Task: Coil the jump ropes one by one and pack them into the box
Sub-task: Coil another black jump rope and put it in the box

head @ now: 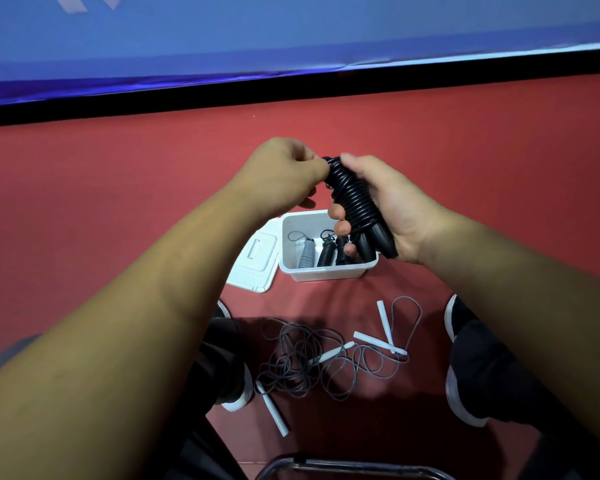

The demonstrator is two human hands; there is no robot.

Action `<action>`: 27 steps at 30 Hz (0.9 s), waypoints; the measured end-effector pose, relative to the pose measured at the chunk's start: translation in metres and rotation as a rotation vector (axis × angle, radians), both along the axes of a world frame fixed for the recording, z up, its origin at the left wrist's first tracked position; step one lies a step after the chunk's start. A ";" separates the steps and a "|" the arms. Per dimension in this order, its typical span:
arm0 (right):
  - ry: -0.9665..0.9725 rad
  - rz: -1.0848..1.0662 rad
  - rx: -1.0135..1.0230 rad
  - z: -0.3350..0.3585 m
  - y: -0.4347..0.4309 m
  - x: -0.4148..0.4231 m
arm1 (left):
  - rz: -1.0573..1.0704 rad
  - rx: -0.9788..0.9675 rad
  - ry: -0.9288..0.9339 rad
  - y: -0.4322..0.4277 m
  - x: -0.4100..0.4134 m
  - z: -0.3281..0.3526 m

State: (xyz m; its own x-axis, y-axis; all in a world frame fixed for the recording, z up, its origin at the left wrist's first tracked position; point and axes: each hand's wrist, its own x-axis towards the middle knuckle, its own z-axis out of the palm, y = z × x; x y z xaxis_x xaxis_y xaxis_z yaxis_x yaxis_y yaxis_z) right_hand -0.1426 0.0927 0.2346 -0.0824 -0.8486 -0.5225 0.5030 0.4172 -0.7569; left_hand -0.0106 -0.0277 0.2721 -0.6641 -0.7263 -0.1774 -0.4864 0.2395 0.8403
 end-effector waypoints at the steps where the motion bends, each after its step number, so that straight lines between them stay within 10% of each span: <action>1: 0.042 -0.010 -0.023 0.000 0.000 -0.001 | 0.002 -0.033 -0.029 -0.001 0.001 0.002; 19: 1.424 0.264 0.063 -0.016 0.001 0.011 | -0.275 -0.396 -0.563 0.008 0.008 0.015; 27: 1.307 0.315 0.220 -0.024 -0.006 0.004 | -0.196 -0.270 -0.474 0.019 0.005 0.004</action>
